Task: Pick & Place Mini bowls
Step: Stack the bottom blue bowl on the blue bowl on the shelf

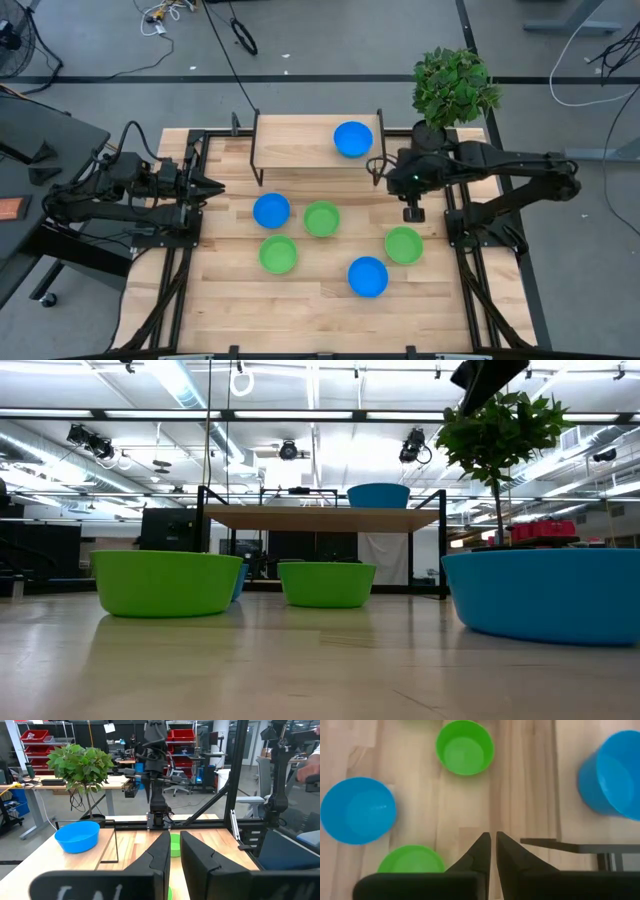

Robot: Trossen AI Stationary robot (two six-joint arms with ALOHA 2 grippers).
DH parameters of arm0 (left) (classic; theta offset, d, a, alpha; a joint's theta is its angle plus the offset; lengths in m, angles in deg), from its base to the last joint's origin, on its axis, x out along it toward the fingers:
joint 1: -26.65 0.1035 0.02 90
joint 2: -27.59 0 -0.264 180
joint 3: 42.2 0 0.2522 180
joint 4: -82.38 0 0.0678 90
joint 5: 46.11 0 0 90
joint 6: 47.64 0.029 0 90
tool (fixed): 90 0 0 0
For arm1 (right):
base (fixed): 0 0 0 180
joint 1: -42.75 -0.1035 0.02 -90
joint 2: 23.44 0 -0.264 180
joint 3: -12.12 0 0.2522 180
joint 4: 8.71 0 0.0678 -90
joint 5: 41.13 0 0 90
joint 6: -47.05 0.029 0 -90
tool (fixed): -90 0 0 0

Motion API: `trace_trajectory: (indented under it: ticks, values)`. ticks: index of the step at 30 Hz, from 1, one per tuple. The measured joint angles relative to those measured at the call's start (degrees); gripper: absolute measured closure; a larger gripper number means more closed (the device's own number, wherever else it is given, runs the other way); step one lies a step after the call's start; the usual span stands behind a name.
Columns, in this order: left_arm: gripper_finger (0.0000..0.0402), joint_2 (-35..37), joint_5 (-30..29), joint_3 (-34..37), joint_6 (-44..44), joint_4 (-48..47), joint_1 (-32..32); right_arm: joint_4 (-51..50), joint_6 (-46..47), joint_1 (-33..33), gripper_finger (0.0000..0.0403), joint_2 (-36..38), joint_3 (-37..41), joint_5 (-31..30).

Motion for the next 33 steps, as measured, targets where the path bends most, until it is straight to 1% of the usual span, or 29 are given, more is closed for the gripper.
trace_trajectory:
  ticks: [5, 10, 21, 28, 33]
  values:
    - [0.0353, 0.0, 0.0, 0.0, 0.0, 0.0, 0.0, 0.0, 0.4, -3.5, 0.0373, 1.2, 2.5, 0.0]
    - [0.0353, 0.0, 0.0, 0.0, 0.0, 0.0, 0.0, 0.0, 4.2, -6.6, 0.0373, 1.4, 6.1, 0.0]
    - [0.0353, 0.0, 0.0, 0.0, 0.0, 0.0, 0.0, 0.0, 4.4, -13.0, 0.0373, 3.9, 12.3, 0.0]
    - [0.0353, 0.0, 0.0, 0.0, 0.0, 0.0, 0.0, -0.4, 4.6, -17.2, 0.0373, 6.1, 14.9, 0.0]
    - [0.0353, 0.0, 0.0, 0.0, 0.0, 0.0, 0.0, -0.5, 7.4, -19.8, 0.0373, 7.1, 17.1, 0.0]
